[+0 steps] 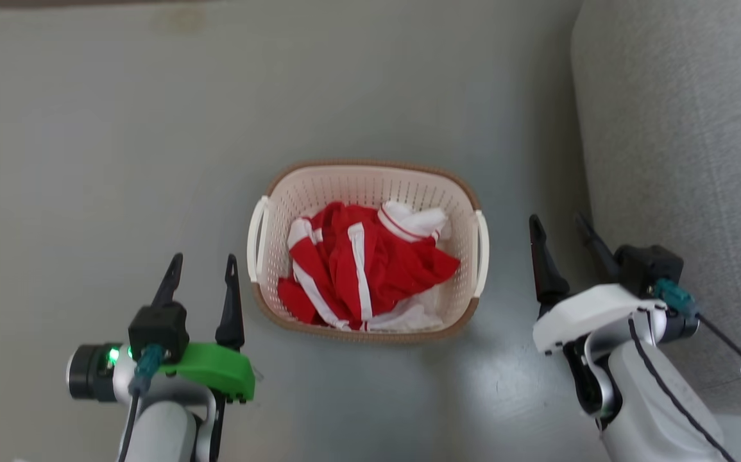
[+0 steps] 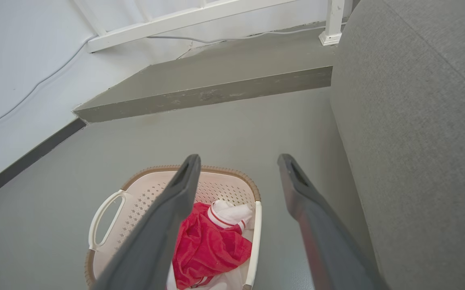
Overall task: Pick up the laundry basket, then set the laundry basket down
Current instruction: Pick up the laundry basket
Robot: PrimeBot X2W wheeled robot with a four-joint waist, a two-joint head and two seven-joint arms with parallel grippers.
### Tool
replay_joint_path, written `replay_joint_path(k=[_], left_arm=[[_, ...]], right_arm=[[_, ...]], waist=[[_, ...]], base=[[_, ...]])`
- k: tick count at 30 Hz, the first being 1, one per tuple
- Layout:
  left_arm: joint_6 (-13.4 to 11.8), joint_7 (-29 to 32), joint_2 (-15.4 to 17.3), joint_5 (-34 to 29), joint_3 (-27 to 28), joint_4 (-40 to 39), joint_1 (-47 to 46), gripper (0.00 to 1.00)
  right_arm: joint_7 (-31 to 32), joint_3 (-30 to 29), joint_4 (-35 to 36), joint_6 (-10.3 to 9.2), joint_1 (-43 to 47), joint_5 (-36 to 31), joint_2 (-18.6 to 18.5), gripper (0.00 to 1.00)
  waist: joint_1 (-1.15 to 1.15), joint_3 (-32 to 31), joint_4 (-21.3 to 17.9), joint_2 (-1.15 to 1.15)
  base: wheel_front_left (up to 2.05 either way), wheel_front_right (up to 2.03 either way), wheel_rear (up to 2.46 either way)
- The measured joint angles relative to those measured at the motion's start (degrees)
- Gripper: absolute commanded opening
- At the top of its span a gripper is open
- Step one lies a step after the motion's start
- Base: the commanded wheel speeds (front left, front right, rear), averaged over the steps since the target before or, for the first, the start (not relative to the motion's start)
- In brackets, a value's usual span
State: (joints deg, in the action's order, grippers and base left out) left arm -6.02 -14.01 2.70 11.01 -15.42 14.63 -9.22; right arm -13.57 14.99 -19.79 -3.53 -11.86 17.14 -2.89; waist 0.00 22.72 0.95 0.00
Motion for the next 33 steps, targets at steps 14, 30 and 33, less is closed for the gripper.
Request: replay_joint_path(k=[14, 30, 33], left_arm=[[1.9, 1.8, -0.4, 0.4, -1.4, 9.9, -11.7, 1.00], [3.2, 2.9, -1.1, 0.4, -3.5, 17.8, -23.9, 1.00], [3.5, 2.8, -1.2, 0.4, -3.7, 18.5, -26.2, 1.00]], right_arm=[[1.8, -1.6, -8.0, 0.36, -8.9, 1.1, -0.4, 1.00], [3.1, -1.6, -13.5, 0.96, -18.8, 1.1, -0.6, 1.00], [3.1, -1.7, -14.1, 0.99, -20.5, 1.1, -0.7, 1.00]], waist=[[0.00, 10.2, 1.1, 0.00], [0.00, 21.2, 2.7, 0.00], [0.00, 23.4, 2.9, 0.00]], base=[[0.00, 0.00, 0.00], [0.00, 0.00, 0.00], [0.00, 0.00, 0.00]])
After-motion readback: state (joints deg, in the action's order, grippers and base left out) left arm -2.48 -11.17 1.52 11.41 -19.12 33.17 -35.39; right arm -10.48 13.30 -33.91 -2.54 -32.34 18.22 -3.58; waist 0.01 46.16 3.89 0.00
